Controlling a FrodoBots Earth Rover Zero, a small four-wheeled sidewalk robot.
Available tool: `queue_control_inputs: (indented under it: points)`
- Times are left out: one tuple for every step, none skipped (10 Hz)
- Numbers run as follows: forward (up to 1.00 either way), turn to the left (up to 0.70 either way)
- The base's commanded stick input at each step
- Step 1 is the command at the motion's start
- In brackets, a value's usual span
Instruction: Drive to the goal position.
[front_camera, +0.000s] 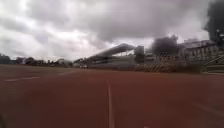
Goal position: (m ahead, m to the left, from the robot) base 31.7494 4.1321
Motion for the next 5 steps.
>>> queue_control_inputs:
  points:
    - [0.70,0.00]
    - [0.70,0.00]
    - [0.70,0.00]
    - [0.70,0.00]
    - [0.70,0.00]
